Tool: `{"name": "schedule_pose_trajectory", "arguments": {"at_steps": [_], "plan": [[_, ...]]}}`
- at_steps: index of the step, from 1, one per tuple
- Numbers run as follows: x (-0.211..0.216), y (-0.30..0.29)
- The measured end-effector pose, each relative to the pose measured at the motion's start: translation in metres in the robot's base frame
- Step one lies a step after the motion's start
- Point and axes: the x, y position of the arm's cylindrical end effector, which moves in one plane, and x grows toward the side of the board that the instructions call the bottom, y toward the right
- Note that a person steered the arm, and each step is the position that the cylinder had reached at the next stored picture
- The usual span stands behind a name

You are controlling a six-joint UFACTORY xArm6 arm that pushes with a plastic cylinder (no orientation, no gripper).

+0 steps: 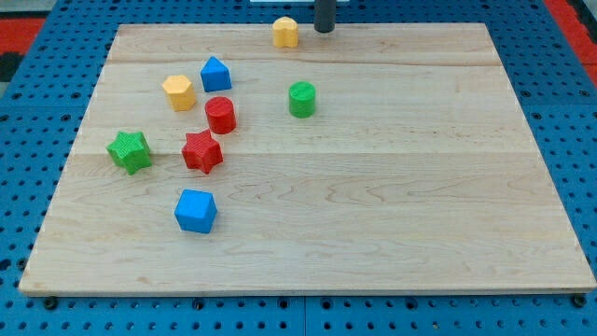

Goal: Move yellow heart above blue triangle

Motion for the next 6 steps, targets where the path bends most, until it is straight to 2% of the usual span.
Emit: {"name": "schedule_pose_trajectory", "arguments": {"at_steps": [1, 2, 3, 4, 5, 6], "plan": [[0.002, -0.069], [0.027, -0.098], [-0.001, -0.186], [0.011, -0.212], [0.047, -0.172], [0.045, -0.146]]}}
